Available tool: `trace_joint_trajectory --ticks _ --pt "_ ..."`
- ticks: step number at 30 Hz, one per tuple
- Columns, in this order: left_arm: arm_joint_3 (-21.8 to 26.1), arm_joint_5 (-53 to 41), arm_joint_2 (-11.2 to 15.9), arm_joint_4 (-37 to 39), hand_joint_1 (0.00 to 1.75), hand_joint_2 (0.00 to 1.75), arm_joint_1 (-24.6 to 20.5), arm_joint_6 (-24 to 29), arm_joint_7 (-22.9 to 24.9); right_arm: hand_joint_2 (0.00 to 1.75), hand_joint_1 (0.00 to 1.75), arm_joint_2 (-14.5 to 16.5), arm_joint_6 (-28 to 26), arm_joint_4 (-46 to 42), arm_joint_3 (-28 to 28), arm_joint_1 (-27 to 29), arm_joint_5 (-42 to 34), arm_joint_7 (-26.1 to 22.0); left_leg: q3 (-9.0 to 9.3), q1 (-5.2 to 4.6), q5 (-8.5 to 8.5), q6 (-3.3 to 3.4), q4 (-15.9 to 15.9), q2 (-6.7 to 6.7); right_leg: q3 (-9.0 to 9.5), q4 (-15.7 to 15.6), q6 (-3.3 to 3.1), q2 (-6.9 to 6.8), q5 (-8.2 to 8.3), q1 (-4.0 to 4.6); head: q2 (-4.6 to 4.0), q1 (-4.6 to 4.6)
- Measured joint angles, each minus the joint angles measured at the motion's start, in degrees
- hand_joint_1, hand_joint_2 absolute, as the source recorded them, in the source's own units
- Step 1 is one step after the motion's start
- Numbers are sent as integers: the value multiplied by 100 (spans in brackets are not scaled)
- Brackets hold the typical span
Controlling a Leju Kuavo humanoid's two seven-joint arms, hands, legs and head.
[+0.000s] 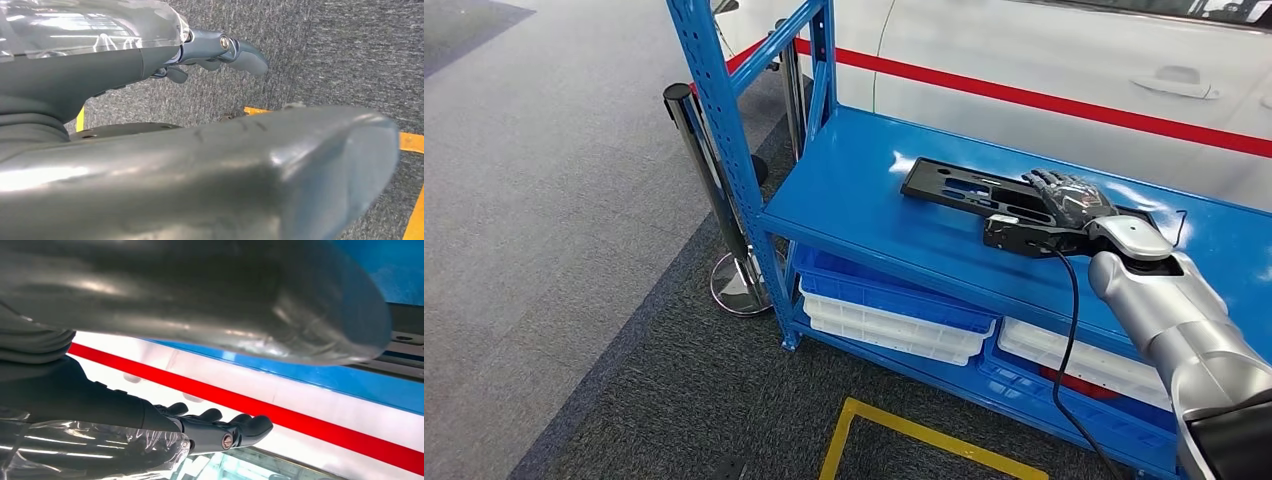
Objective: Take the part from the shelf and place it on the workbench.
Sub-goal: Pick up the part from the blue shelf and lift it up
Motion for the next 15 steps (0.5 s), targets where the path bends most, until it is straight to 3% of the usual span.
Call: trace_joint_trajectory --ticks 7,15 --pt "0 7 0 0 0 0 0 -20 45 0 0 0 -3 2 0 0 0 -2 3 4 0 -43 -15 0 -3 4 -15 -2 -10 12 0 0" --pt "0 19 1 0 0 0 -1 -68 70 0 0 1 -7 4 0 3 -2 -5 -12 -11 -13 -28 8 -2 0 -6 -1 -4 -8 -15 0 0"
